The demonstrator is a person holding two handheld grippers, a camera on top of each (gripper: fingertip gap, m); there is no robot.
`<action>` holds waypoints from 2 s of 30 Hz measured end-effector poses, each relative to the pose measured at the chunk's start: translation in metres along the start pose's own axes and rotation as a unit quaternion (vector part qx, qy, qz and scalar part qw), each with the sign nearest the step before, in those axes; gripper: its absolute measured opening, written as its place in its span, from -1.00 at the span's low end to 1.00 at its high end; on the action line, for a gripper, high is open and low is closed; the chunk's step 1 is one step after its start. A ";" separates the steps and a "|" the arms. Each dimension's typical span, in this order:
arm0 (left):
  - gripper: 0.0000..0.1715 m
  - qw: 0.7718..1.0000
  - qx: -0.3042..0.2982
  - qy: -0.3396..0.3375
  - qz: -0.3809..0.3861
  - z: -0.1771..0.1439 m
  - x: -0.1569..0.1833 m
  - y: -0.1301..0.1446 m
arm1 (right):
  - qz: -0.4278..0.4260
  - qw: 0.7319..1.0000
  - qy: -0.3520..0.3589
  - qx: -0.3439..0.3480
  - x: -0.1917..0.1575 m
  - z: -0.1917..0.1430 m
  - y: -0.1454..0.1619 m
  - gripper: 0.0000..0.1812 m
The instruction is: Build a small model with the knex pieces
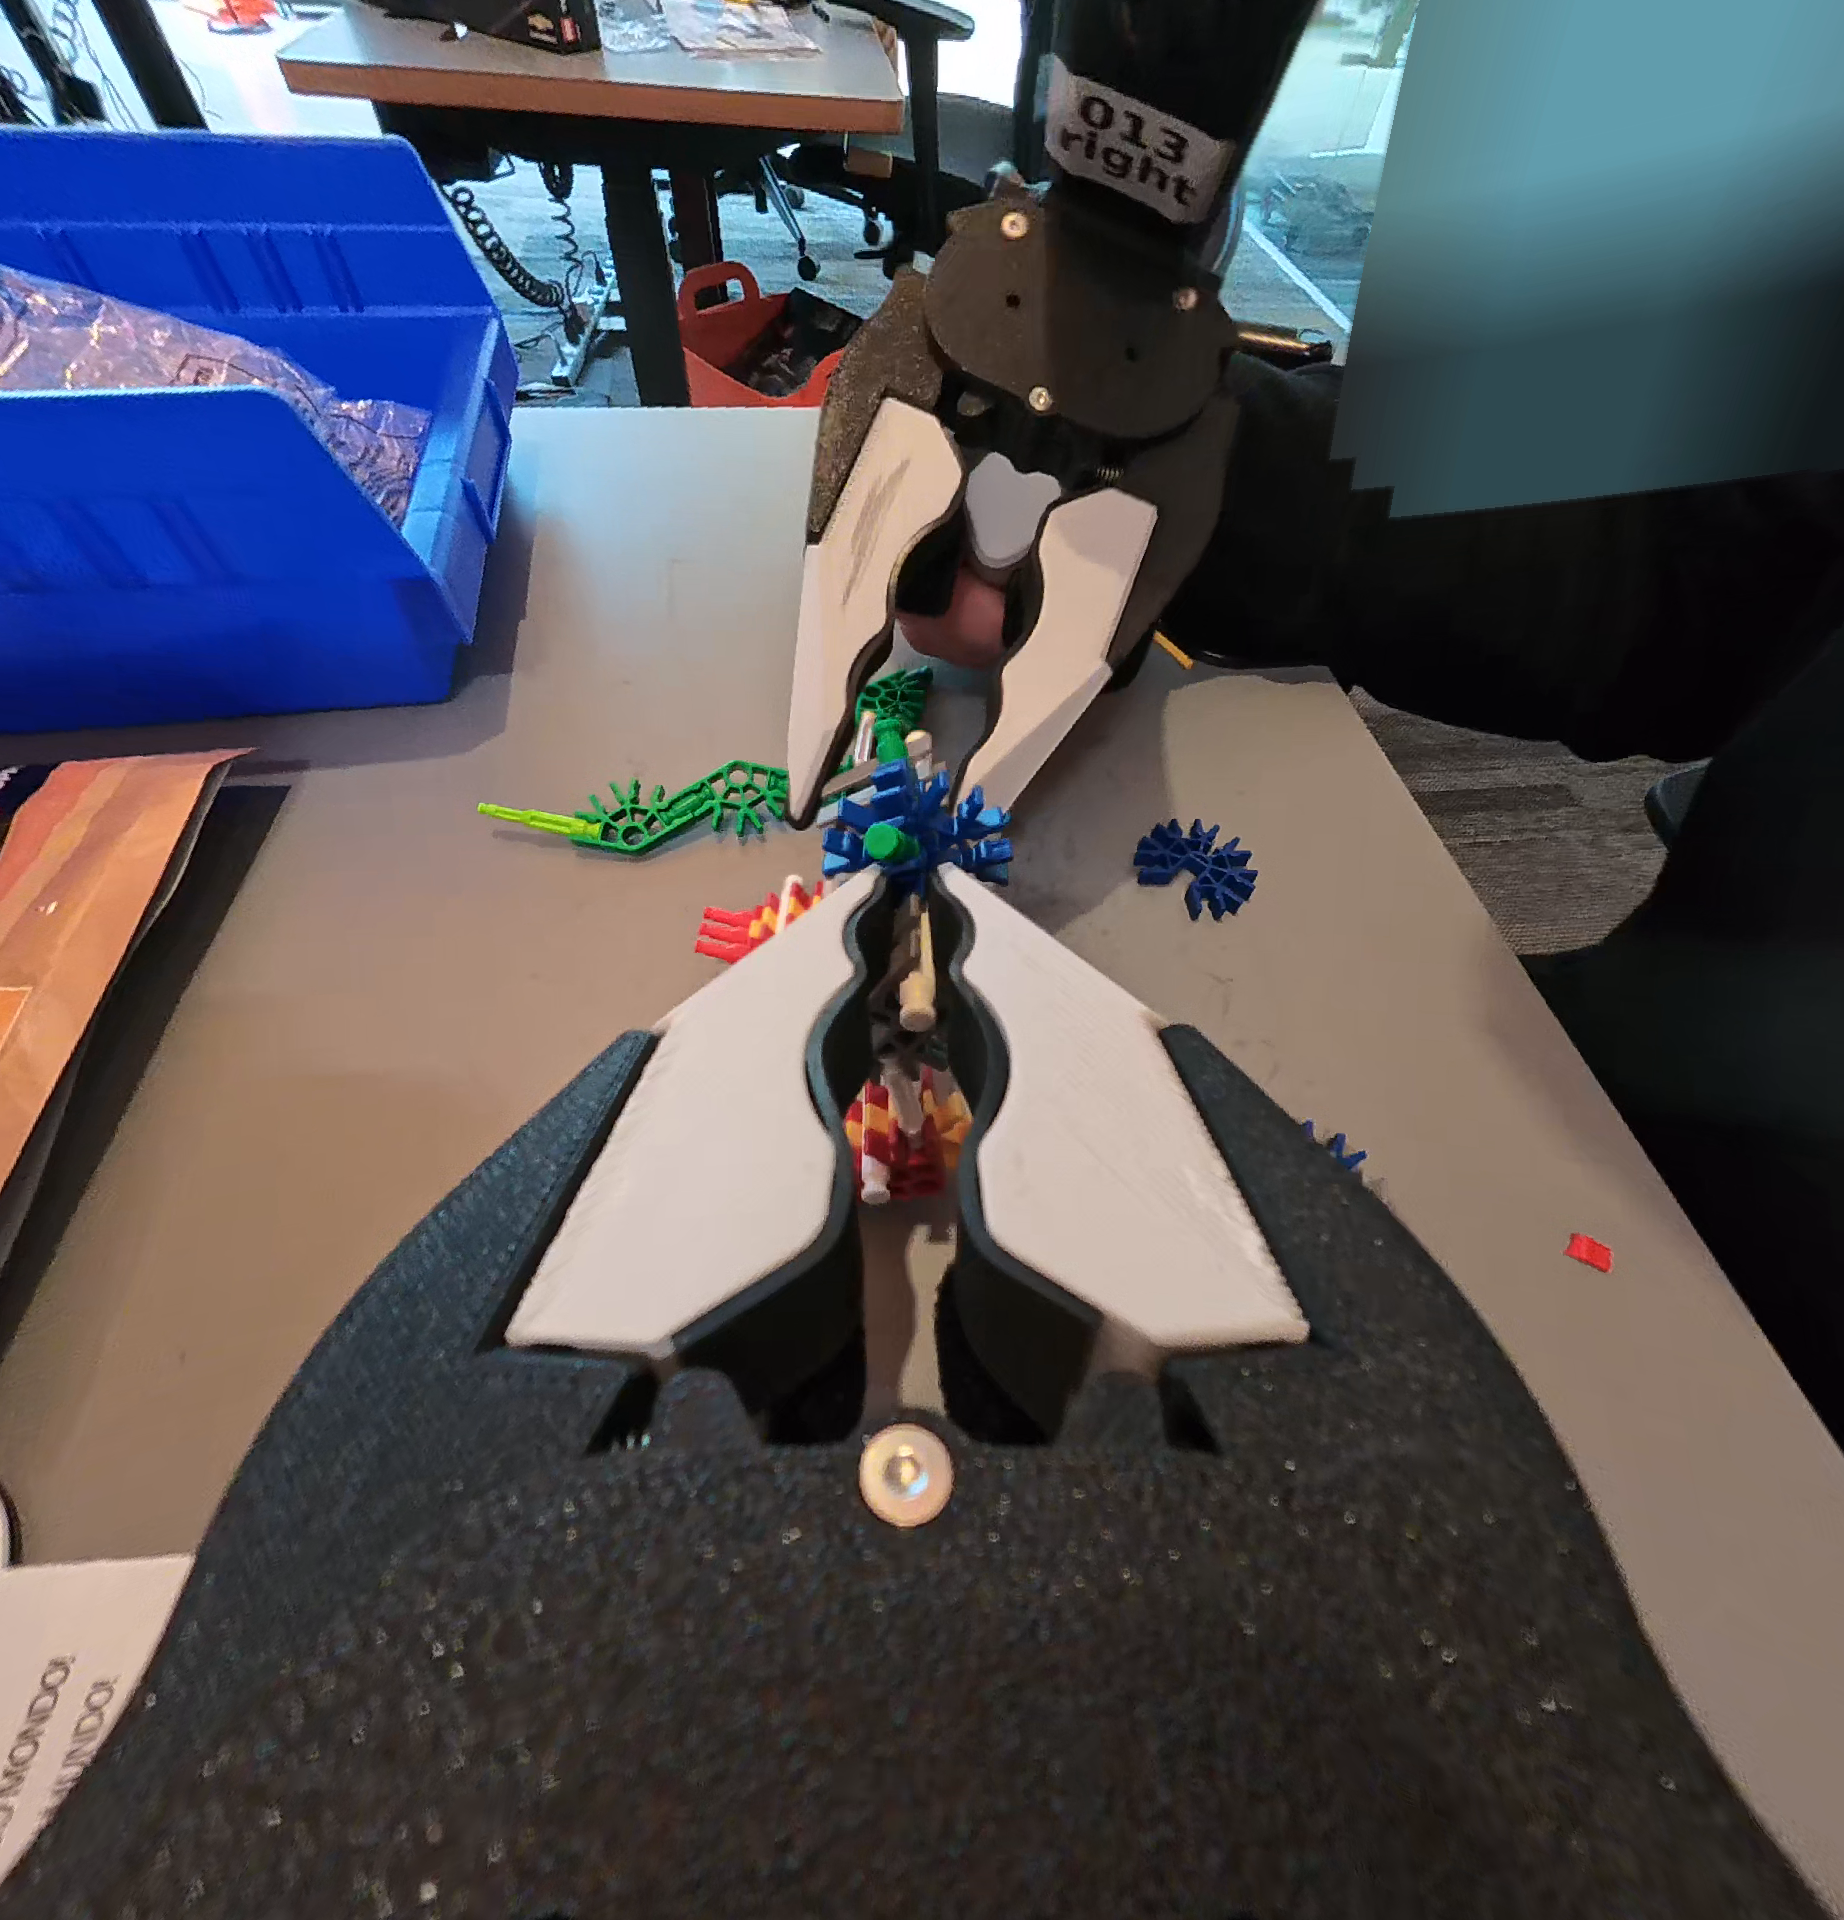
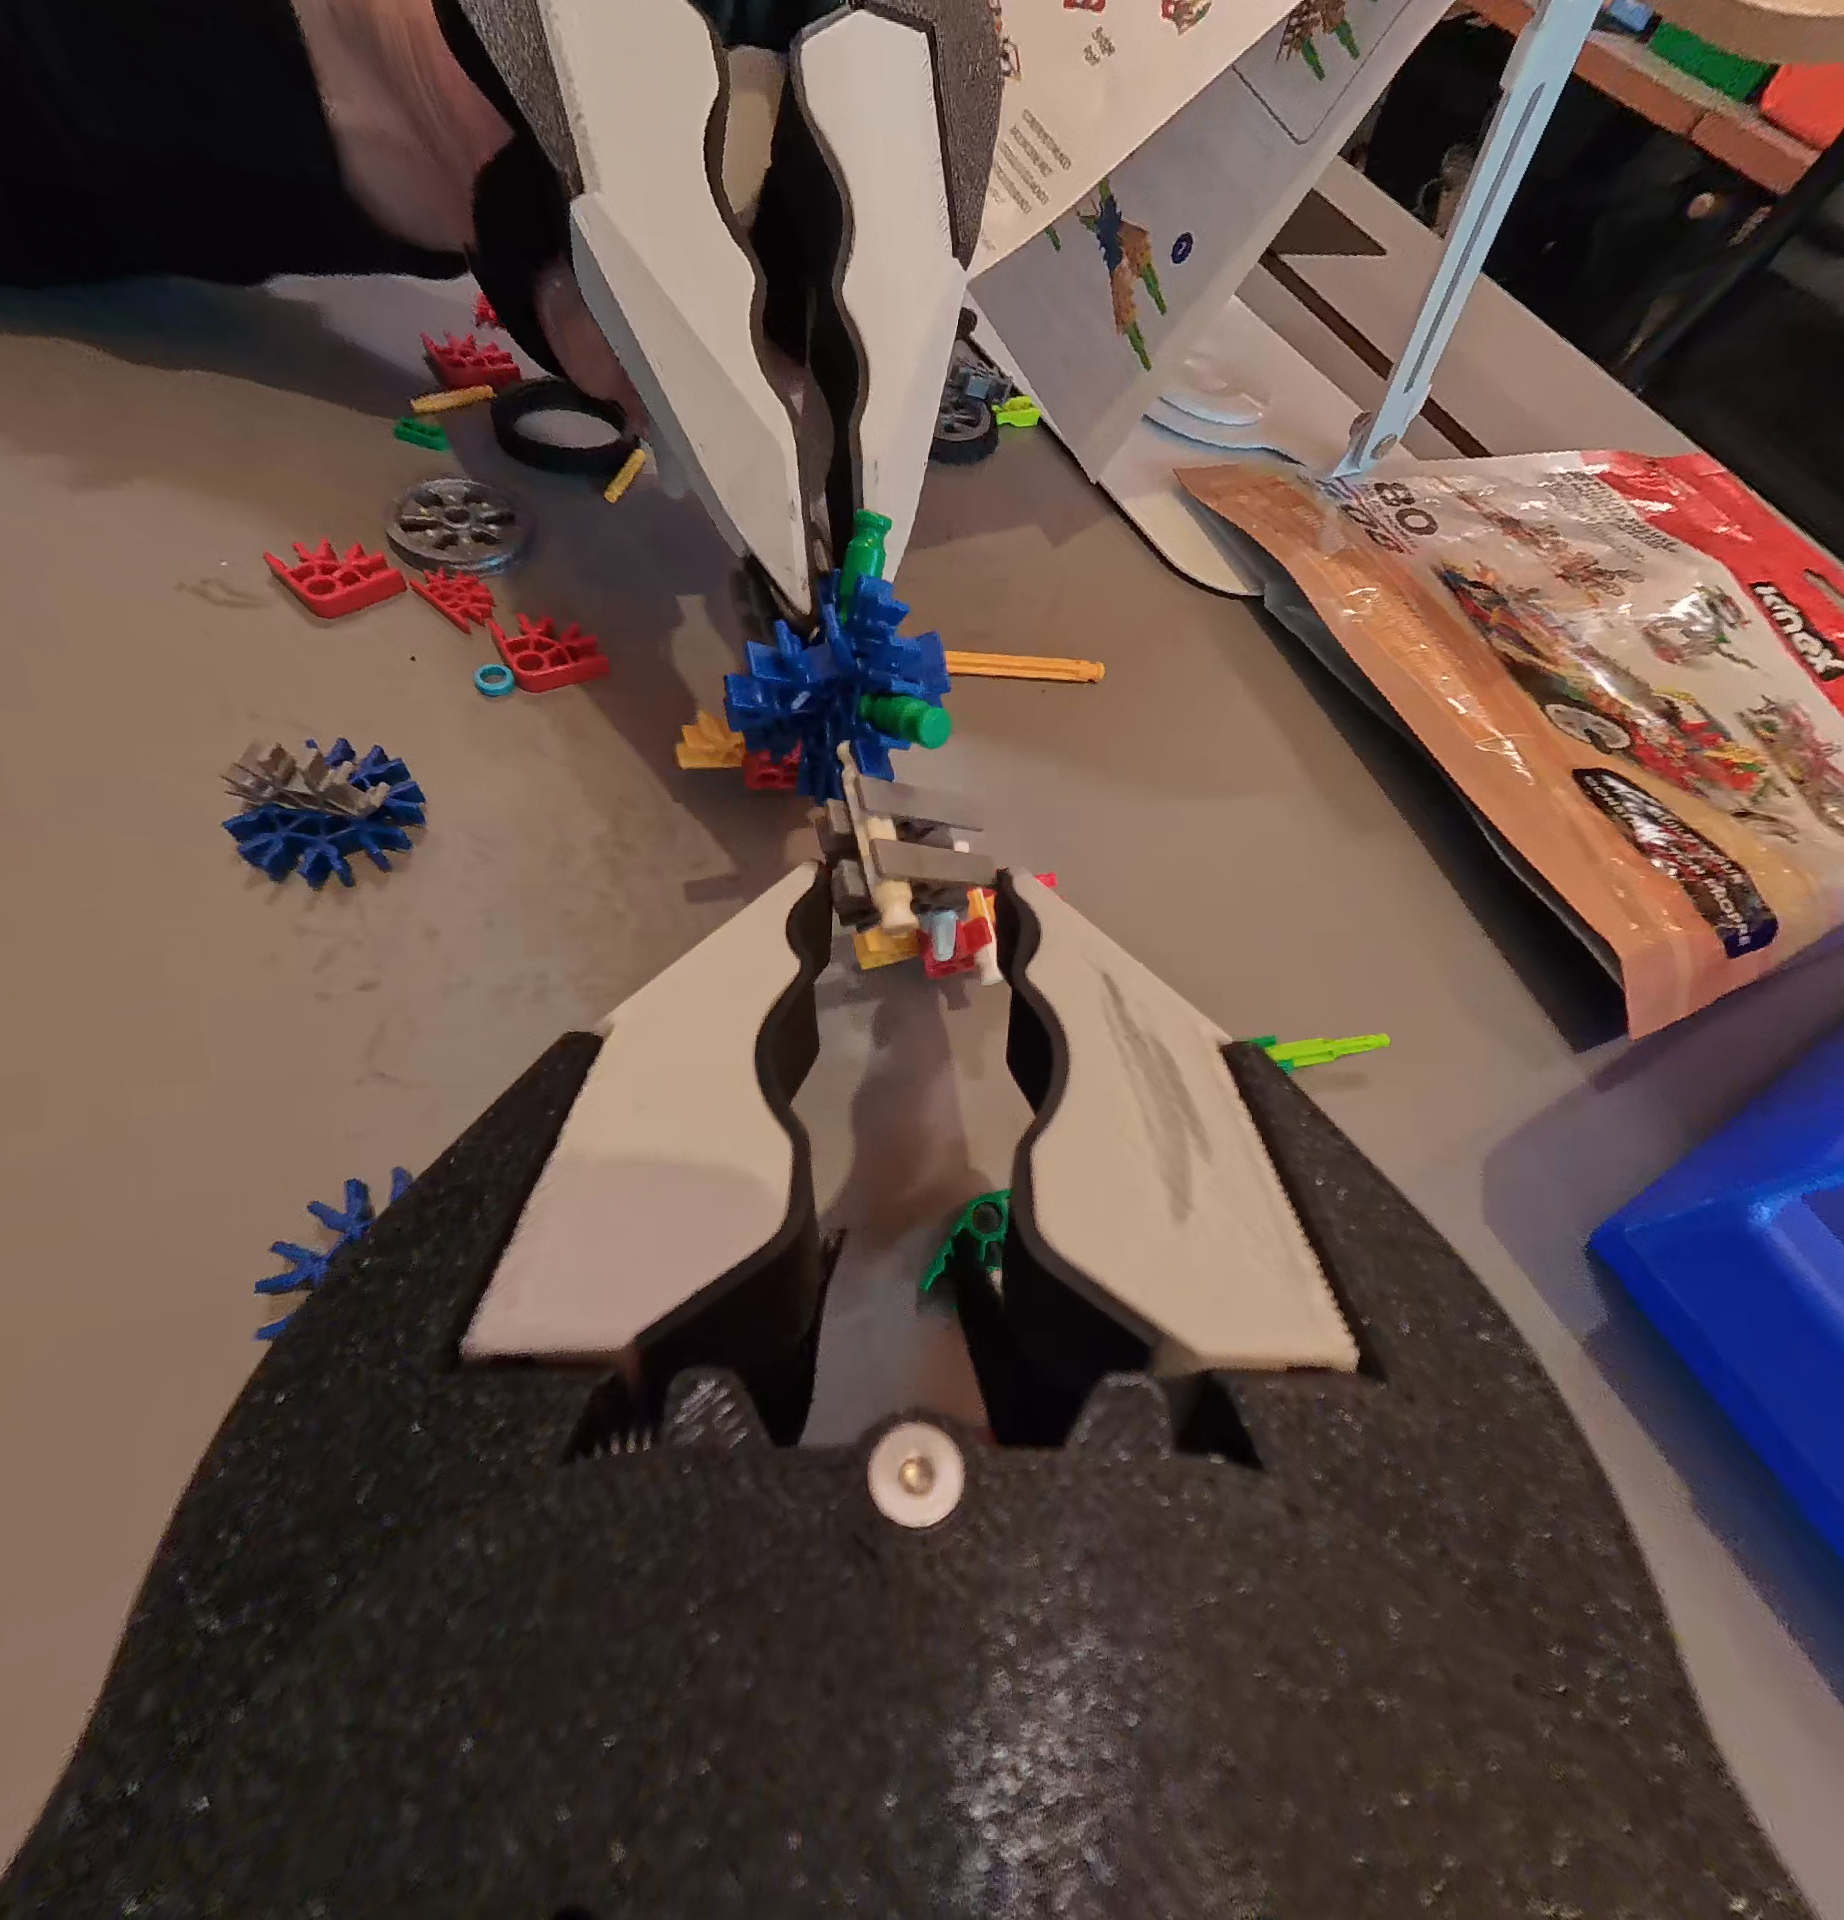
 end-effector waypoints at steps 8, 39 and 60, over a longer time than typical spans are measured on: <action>-0.94 0.999 -0.002 -0.002 0.053 0.000 0.007 0.000 | 0.057 0.996 -0.066 0.001 -0.006 -0.007 -0.001 -0.68; -0.71 0.997 -0.050 -0.051 0.035 -0.002 -0.005 0.018 | 0.077 0.997 -0.020 -0.026 0.006 0.000 0.011 -0.66; -0.51 0.994 -0.091 -0.060 0.026 0.000 -0.007 0.026 | 0.103 0.978 0.115 -0.142 0.040 -0.011 0.054 -0.69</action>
Point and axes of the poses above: each gripper's, where its closed fingertips meet, z out along the fingers, y out of its underside, x = y × z across the jaws, the point moved 4 cm from there along -z, back along the fingers, and after that the axes turned 3 degrees about y, right-handed, at the moved point
